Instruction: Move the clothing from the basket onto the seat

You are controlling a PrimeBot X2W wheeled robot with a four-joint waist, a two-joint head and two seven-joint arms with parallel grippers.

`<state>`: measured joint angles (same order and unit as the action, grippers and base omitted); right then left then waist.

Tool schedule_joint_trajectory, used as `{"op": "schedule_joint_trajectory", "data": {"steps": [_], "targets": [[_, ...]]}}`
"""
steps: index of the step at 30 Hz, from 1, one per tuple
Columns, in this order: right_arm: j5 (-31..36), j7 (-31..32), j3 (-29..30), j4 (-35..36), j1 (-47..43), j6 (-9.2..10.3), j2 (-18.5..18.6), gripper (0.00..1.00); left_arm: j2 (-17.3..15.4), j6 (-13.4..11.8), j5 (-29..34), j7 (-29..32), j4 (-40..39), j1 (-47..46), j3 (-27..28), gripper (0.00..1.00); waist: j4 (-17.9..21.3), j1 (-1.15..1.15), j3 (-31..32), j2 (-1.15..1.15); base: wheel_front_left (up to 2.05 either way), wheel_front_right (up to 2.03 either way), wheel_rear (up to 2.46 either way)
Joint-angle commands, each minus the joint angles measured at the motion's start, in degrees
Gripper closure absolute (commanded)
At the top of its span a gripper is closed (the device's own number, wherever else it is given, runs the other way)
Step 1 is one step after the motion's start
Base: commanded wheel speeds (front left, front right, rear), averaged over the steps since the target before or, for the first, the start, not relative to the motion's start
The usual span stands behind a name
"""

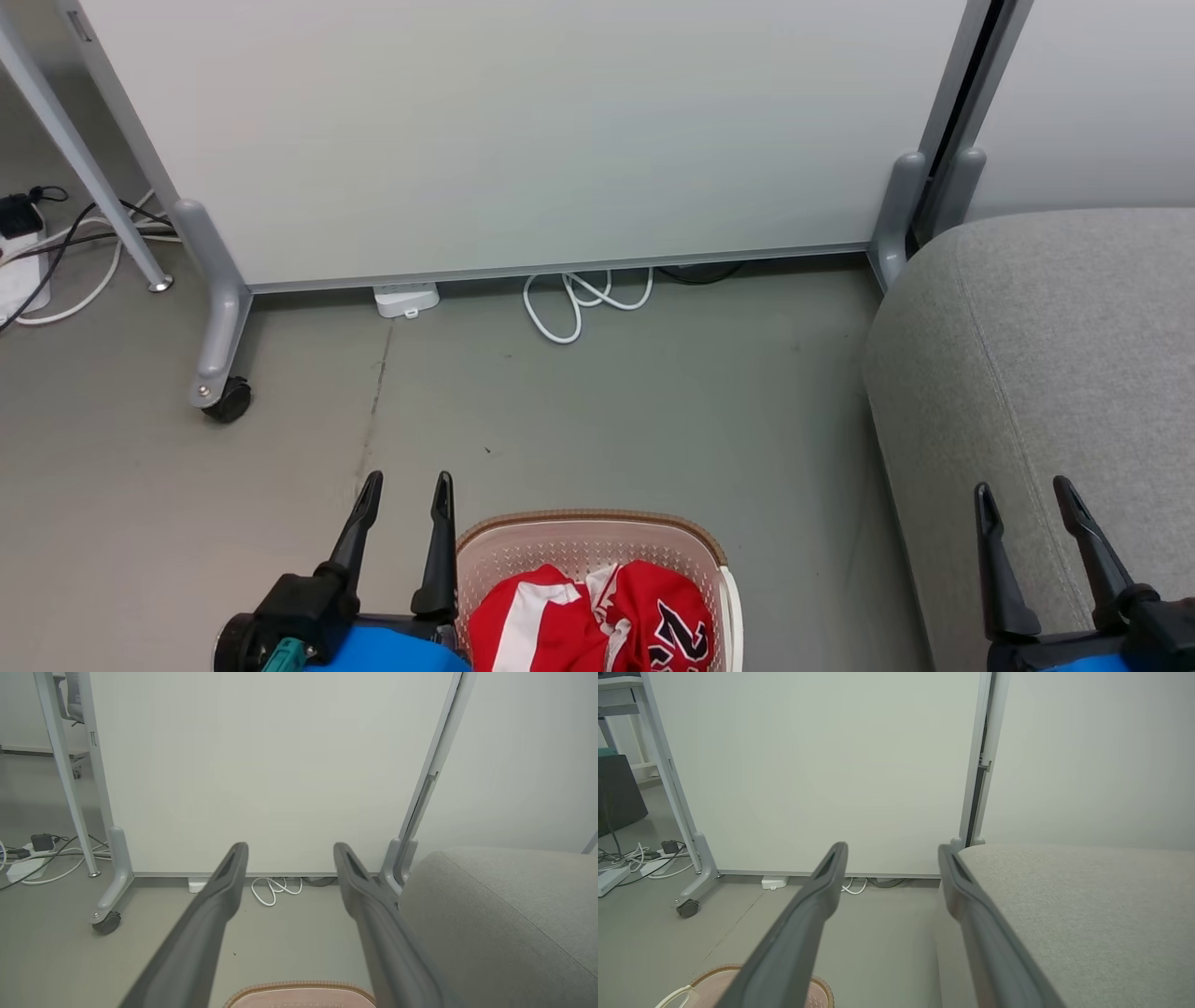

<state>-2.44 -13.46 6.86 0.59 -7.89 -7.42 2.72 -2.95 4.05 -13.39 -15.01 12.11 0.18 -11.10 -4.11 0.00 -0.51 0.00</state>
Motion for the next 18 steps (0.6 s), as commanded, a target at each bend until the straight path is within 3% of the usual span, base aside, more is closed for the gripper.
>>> {"op": "schedule_joint_trajectory", "data": {"steps": [1,8,18], "targets": [[-0.41,-0.33,-0.22,0.27,0.03,-0.12,0.29,0.00,0.06,-0.24,-0.57,-0.26,1.30,0.31,-0.18,0.00,0.93,0.00,-1.21,0.00,0.00,0.00,0.00],[-0.58,-0.54,-1.07,2.53,2.81,-0.08,0.27,0.00,0.06,-0.35,-1.74,-0.21,9.27,-4.90,-1.35,0.00,5.20,0.00,-9.56,0.00,0.00,0.00,0.00],[-1.52,-1.27,-2.97,3.51,6.84,-0.08,0.22,0.00,-0.38,1.11,-2.70,1.77,27.25,-15.39,-2.11,0.00,11.15,0.00,-20.92,0.00,0.00,0.00,0.00]]}}
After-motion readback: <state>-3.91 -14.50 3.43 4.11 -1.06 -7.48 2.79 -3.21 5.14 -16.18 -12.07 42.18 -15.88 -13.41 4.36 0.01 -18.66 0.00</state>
